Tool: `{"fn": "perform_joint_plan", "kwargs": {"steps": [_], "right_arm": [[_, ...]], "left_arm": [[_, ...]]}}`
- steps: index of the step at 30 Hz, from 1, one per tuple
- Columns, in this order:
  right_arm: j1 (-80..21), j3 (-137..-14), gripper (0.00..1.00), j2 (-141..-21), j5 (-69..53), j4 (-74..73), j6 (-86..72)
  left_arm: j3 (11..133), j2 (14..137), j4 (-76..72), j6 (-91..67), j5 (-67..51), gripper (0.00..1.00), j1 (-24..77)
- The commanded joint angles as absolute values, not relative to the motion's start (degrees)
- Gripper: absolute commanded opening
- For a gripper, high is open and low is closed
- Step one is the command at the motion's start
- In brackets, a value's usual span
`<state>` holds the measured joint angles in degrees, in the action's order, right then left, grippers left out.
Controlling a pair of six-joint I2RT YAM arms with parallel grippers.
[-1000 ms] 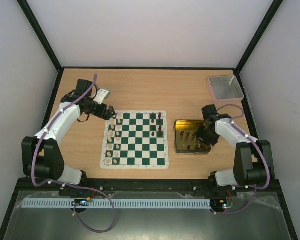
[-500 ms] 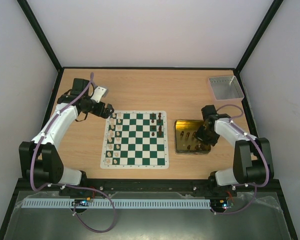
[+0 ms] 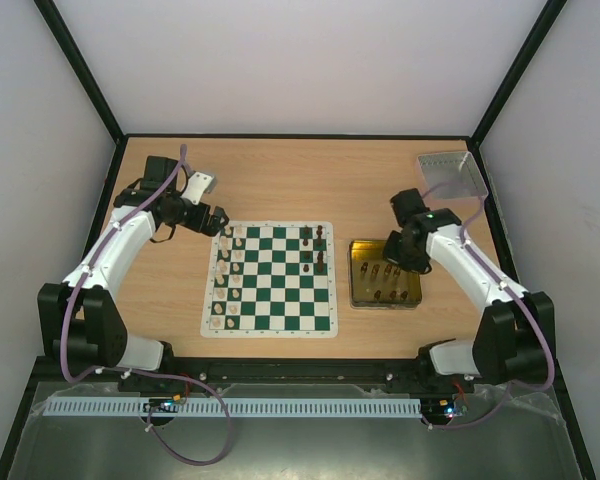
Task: Set up the chess pieces on the board
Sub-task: Pick up the chess piece from the storage box, then place the chess piece on the chessboard.
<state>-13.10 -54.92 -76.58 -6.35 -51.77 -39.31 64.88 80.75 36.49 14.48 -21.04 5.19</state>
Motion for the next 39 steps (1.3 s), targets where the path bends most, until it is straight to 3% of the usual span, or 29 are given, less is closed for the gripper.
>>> {"fn": "perform_joint_plan", "kwargs": {"steps": [1,6,13,39], "right_arm": [[-23.6,-61.9,0.02,-77.4,-6.4,-59.7,-42.4],[-36.1,-70.5,0.02,-83.2,-6.7,-62.8,-42.4],[-45.6,-79.7,0.02,-93.1,-6.0,-64.0,-39.6],[-47.9,-79.0,0.02,-106.1,-8.6,-54.8,-36.8]], "left_arm": [[66.2,80.5,35.8,13.8,-21.9,0.99,4.9],[65.7,80.7,34.3,12.5,-18.7,0.99,4.9],[65.3,80.2,32.8,10.9,-15.7,0.99,4.7],[63.4,79.7,30.7,9.3,-15.5,0.99,3.1]]}}
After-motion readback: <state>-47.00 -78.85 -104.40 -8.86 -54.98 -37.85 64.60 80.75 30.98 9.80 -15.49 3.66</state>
